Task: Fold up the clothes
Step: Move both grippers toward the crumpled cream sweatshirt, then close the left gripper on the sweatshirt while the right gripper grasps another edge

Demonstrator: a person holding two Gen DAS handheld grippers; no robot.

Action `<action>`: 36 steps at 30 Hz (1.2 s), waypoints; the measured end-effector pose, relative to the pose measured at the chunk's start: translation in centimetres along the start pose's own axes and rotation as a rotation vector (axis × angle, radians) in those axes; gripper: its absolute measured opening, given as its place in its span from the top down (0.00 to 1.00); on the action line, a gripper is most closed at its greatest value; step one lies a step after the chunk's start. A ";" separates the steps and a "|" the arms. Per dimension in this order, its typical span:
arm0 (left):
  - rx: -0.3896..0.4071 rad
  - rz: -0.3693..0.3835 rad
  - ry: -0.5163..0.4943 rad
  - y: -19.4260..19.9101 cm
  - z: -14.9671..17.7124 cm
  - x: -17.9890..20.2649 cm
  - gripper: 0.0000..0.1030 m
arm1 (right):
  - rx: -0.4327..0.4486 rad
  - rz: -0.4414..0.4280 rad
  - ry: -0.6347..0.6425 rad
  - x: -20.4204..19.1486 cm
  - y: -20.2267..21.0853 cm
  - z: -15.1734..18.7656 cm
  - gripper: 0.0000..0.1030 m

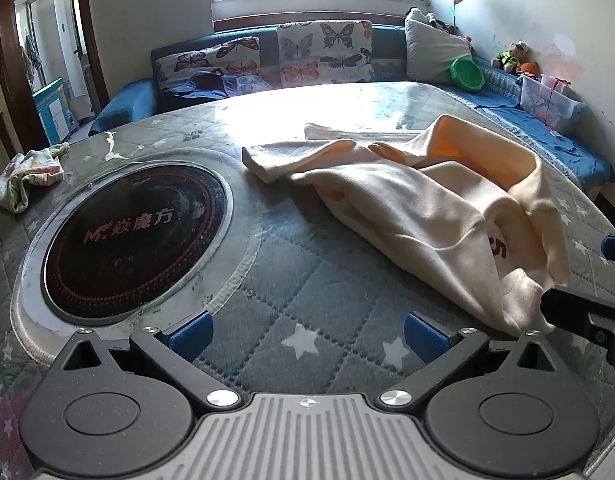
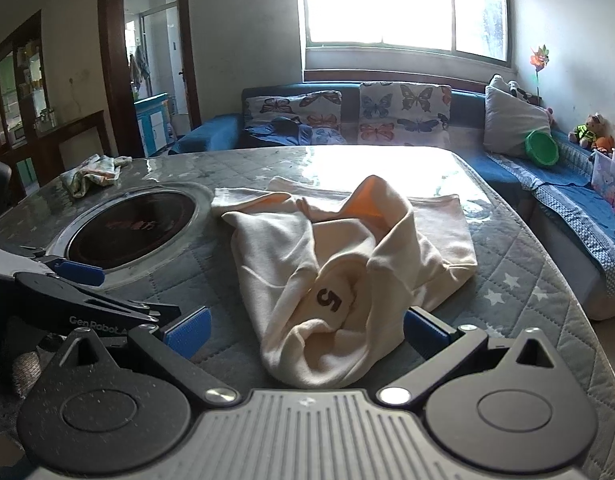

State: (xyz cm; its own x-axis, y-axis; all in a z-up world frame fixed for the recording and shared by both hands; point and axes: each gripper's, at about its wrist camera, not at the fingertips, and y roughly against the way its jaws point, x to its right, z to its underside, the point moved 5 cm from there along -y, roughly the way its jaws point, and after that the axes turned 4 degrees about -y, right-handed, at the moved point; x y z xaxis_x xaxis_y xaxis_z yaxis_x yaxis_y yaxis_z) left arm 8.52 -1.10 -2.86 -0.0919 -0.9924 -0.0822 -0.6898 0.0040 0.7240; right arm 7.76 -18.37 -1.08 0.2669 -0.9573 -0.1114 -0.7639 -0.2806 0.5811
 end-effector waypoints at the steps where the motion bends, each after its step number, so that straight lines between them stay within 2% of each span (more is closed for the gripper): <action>1: -0.002 0.001 -0.001 -0.2 -0.1 0.0 0.00 | 0.000 0.002 -0.002 0.2 -0.1 -0.1 0.00; 18: 0.009 0.053 -0.055 -1.5 -2.7 2.5 0.00 | -0.002 0.059 -0.050 3.4 -1.5 -1.4 0.00; 24: 0.023 0.102 -0.080 -1.6 -3.3 3.8 0.00 | -0.003 0.079 -0.072 4.6 -1.8 -1.5 0.00; 28: 0.041 0.148 -0.117 -1.6 -3.9 5.2 0.05 | 0.007 0.096 -0.083 5.4 -1.9 -1.9 0.01; 36: 0.033 0.214 -0.147 -3.2 -4.4 6.9 0.30 | 0.031 0.111 -0.070 6.5 -2.3 -4.0 0.08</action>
State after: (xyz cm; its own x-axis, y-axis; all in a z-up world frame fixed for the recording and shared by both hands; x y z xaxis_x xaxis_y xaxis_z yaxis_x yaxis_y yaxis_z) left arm 13.24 -8.48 -2.75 -0.3400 -0.9399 -0.0301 -0.6664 0.2182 0.7129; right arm 13.60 -23.64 0.05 0.1388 -0.9849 -0.1039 -0.8047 -0.1733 0.5678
